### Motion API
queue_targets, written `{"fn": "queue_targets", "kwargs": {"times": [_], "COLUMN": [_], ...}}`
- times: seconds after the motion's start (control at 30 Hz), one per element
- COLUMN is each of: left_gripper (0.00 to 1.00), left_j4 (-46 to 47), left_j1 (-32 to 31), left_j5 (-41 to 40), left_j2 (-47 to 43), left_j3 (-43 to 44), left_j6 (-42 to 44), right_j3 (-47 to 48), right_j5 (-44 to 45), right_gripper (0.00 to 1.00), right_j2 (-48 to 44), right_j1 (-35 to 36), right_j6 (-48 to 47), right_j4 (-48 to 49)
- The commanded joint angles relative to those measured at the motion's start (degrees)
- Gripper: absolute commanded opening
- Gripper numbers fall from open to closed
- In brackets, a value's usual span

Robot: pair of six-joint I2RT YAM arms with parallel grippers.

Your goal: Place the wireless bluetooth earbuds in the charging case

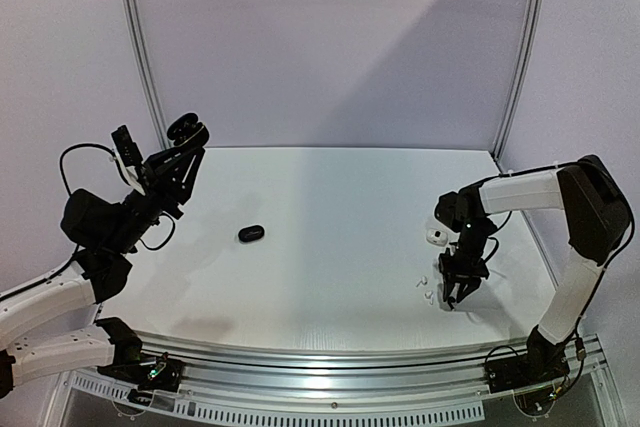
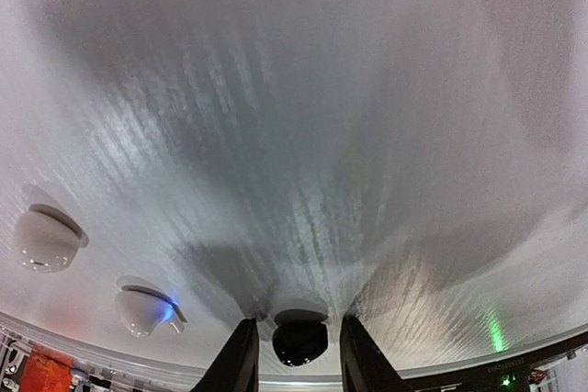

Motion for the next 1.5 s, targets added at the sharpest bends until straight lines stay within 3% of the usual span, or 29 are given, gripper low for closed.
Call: {"fn": "queue_targets", "kwargs": {"times": [0.0,1.0,1.47], "left_gripper": [0.00,0.00,0.00], "left_j4": [-0.3,-0.2,-0.4], "left_j1": [0.7,0.8,0.9], "left_j5": [0.3,0.4,0.3], "left_j2": [0.0,0.0,0.4], "left_j3": [-1.1,-1.2,-0.9], "left_j6": [0.0,0.2,0.3], "right_j3": [0.9,-0.8,1.9], "right_j5": [3.5,0.1,1.2], "right_gripper": [0.31,0.27,0.09], "right_j2": [1.5,0.8,1.7], "right_j1": [0.0,2.4,2.6], "right_j6": [-1.8,-4.9,-5.4], "right_j4": [1.2,4.2,2.5]}}
